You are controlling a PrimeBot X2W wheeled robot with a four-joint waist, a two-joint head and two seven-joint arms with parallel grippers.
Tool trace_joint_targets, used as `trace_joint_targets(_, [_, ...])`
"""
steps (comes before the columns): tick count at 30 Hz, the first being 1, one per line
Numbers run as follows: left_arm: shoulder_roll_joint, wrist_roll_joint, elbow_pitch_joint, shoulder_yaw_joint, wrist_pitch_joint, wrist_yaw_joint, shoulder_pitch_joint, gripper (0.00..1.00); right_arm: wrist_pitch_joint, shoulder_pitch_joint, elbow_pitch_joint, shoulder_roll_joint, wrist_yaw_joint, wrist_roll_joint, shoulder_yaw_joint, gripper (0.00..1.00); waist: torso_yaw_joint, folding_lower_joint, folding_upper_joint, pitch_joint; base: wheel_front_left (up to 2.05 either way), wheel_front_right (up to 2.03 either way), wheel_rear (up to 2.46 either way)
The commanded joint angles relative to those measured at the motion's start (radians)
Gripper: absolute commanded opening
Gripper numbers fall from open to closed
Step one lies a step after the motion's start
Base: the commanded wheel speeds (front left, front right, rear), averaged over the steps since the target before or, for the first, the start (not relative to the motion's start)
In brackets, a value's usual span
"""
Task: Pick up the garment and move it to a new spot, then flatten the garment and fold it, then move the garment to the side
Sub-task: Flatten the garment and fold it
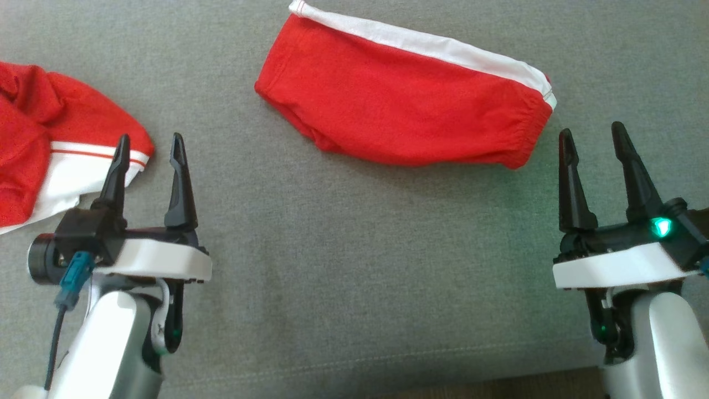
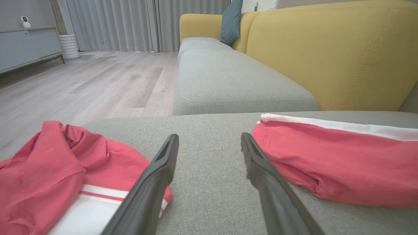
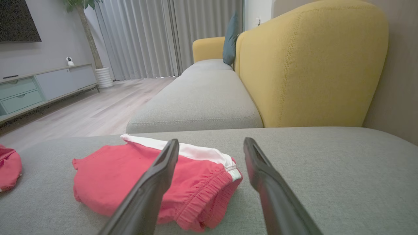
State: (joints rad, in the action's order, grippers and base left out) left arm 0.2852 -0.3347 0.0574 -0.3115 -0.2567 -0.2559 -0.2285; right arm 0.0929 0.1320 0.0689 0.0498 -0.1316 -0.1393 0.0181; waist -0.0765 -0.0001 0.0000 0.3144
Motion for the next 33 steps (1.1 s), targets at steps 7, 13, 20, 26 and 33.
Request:
trace_joint_targets(7, [0.005, 0.020, -0.028, 0.057, -0.005, 0.019, -0.023, 1.00, -0.005, 0.008, 0.037, 0.001, 0.001, -0.006, 0.014, 1.00, 0.002, 0.0001, 0.0000, 0.004, 0.00, 0.00, 0.00])
trace_joint_targets(13, [-0.021, 0.024, 0.019, 0.015, -0.003, 0.081, -0.111, 1.00, -0.011, 0.009, 0.045, 0.001, 0.001, -0.011, 0.002, 1.00, 0.010, 0.0001, 0.0000, 0.032, 0.00, 0.00, 0.00])
trace_joint_targets(20, [-0.049, 0.019, 0.202, -0.084, 0.099, 0.227, -0.368, 1.00, -0.012, 0.038, 0.038, 0.001, 0.001, -0.034, 0.021, 1.00, -0.028, 0.0001, 0.0000, 0.085, 0.00, 0.00, 0.00])
trace_joint_targets(26, [-0.068, -0.011, 0.431, -0.117, 0.205, 0.318, -0.558, 1.00, 0.003, 0.059, 0.014, 0.001, 0.001, -0.056, 0.032, 1.00, -0.075, 0.0001, 0.0000, 0.116, 0.00, 0.00, 0.00])
trace_joint_targets(33, [-0.064, -0.028, 0.637, -0.131, 0.306, 0.348, -0.687, 1.00, 0.018, 0.054, -0.009, 0.001, 0.001, -0.084, 0.028, 1.00, -0.099, 0.0001, 0.0000, 0.128, 0.00, 0.00, 0.00])
